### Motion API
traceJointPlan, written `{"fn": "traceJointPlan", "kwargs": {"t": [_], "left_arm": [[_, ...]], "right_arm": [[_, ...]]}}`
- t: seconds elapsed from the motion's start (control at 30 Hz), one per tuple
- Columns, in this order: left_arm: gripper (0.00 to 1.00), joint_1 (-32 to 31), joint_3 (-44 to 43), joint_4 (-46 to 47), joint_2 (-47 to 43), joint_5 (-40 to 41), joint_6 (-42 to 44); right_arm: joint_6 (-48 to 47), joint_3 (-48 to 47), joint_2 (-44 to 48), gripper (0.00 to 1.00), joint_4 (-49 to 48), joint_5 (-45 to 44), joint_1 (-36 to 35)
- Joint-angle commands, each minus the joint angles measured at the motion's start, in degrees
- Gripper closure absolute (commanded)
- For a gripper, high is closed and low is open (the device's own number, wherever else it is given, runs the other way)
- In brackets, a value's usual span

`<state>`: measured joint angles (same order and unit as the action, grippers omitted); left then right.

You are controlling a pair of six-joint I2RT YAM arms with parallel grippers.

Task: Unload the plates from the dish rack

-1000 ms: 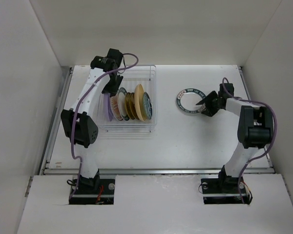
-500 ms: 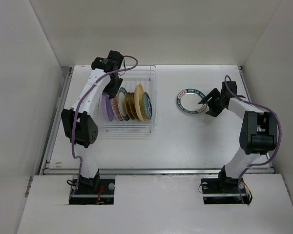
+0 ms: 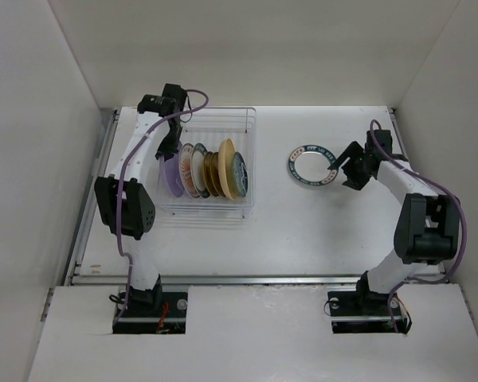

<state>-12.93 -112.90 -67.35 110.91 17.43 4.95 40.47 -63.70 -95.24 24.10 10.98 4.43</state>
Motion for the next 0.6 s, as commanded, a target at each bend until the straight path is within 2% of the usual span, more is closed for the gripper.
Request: {"fn": "traceJointPlan", "kwargs": {"t": [0.0,0.23,0.43,0.57], "left_arm": [[1.0,1.1,-1.8,-3.6,-1.6,-2.8,2.5],[1.0,1.2,-13.8,-8.0,-5.9,-2.7,3.0],[1.0,1.2,-13.8,-5.8,-9.4,-5.5,3.6],[1.0,0.6,-14.4,-2.2,-12.9,0.8,3.0]], "right_arm": [[-1.8,-2.7,5.2,0.21,1.9,-3.0,-0.4],[-5.0,-6.2,8.1,0.21,3.9,-3.0,-2.7],[-6.6,-12.0,7.6,0.21,6.8,-0.1,-6.6],[-9.8,-15.3,7.6,0.21,7.3,4.0,-10.4]]}}
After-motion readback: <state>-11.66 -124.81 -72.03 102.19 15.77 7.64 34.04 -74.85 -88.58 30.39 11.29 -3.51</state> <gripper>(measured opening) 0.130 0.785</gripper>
